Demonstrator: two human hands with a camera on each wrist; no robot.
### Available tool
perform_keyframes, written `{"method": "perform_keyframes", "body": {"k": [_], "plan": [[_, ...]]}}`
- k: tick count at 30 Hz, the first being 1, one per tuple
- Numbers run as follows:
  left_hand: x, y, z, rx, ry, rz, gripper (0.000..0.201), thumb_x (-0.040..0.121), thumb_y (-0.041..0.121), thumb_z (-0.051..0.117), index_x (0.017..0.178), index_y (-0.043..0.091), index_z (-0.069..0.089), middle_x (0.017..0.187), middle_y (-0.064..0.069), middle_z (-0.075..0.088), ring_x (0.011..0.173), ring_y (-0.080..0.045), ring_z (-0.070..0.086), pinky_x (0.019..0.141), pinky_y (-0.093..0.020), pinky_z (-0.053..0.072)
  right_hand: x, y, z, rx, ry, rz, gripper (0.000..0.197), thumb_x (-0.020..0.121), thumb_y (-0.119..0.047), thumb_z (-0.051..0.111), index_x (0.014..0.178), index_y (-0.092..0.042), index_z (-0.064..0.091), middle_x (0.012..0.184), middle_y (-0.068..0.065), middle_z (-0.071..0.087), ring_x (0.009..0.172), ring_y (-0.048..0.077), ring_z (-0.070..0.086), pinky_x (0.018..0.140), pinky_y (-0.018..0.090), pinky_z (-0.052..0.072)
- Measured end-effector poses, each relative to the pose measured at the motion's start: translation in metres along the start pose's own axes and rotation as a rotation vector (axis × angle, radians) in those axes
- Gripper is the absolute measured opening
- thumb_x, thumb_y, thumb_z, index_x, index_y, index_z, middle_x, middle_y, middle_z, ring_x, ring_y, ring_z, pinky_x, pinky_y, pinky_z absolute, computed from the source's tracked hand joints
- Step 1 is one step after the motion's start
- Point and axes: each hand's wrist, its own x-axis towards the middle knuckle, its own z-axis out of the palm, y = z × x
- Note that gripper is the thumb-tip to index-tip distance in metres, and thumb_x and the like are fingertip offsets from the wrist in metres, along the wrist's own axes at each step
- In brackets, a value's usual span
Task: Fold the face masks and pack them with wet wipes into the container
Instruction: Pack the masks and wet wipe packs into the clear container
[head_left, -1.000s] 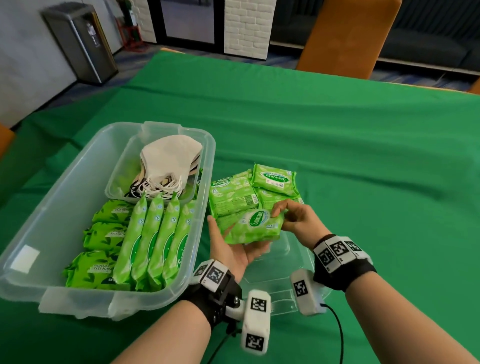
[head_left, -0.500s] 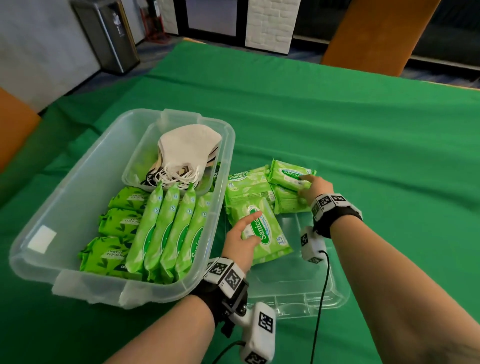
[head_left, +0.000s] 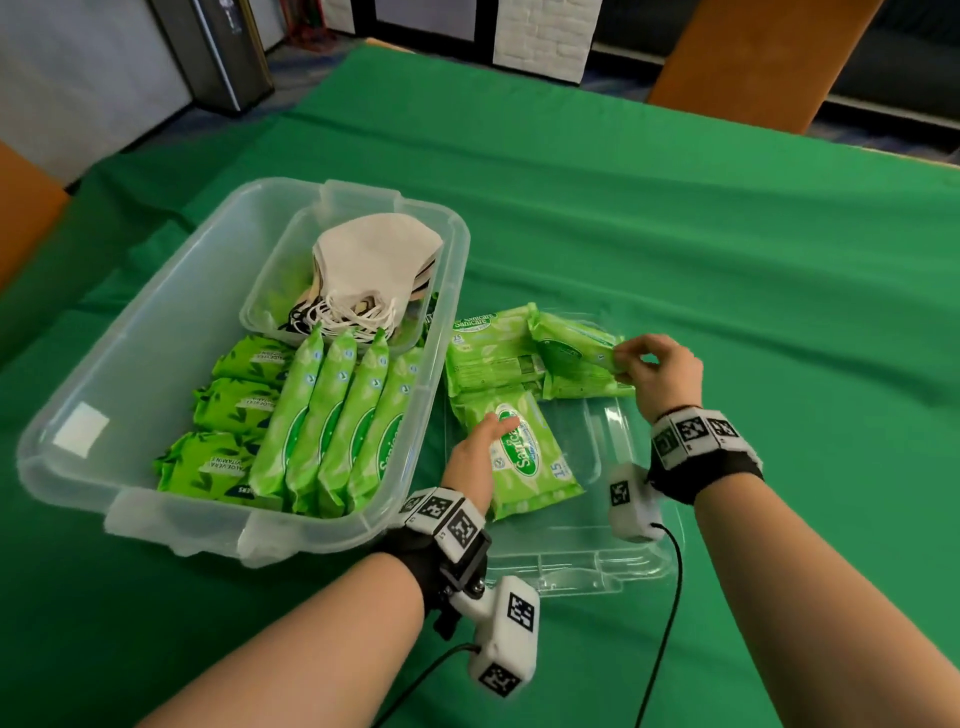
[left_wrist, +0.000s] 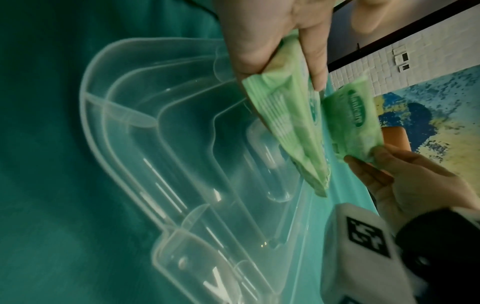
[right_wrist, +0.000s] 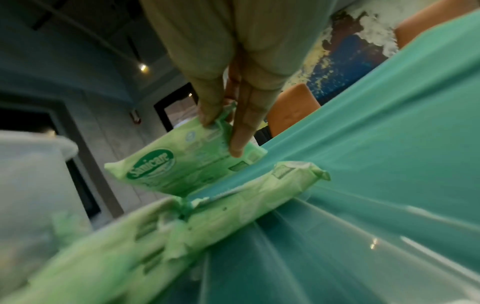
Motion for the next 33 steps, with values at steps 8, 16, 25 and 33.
{"method": "perform_keyframes", "body": {"k": [8, 16, 25, 33], "plan": [[-0.011, 0.003, 0.004, -0.445, -0.1, -0.187, 0.067, 0.089, 0.065, 0.03, 0.099, 0.01, 0.067, 0.104, -0.014, 0.067, 0.095, -0.028, 0.062, 0.078, -0.038, 0.049, -0.07, -0.008, -0.032, 0.439, -0.322, -0.008, 0.021, 0.083, 0.012, 0.053, 0.078, -0.008, 0.056, 0.081, -0.001, 0.062, 0.07, 0.0, 0.063, 0.071, 0.015, 0.052], [-0.017, -0.004, 0.007, -0.046, -0.15, -0.113, 0.073, 0.062, 0.029, 0.084, 0.125, 0.009, 0.054, 0.116, -0.012, 0.066, 0.107, -0.029, 0.062, 0.098, -0.052, 0.045, -0.065, -0.03, -0.014, 0.18, -0.591, -0.09, 0.028, 0.087, 0.012, 0.048, 0.081, -0.015, 0.058, 0.111, -0.001, 0.06, 0.095, 0.002, 0.061, 0.089, 0.02, 0.049], [-0.026, -0.002, -0.009, 0.109, 0.023, 0.17, 0.105, 0.083, 0.013, 0.068, 0.145, 0.04, -0.012, 0.158, 0.007, 0.005, 0.144, -0.015, 0.012, 0.116, -0.038, 0.013, 0.008, -0.008, 0.028, -0.86, -0.579, -0.077, 0.09, 0.076, -0.027, 0.073, 0.147, -0.02, 0.018, 0.156, 0.008, 0.008, 0.142, 0.03, 0.013, 0.115, 0.046, 0.018], [-0.022, -0.001, -0.015, 0.13, 0.036, 0.26, 0.092, 0.092, 0.012, 0.057, 0.14, 0.043, -0.015, 0.157, 0.009, -0.002, 0.143, -0.01, 0.006, 0.113, -0.031, 0.011, 0.015, 0.001, 0.032, -1.08, -0.592, -0.043, 0.106, 0.073, -0.06, 0.063, 0.148, -0.028, -0.004, 0.156, 0.006, 0.011, 0.141, 0.031, 0.013, 0.111, 0.05, 0.023]]}}
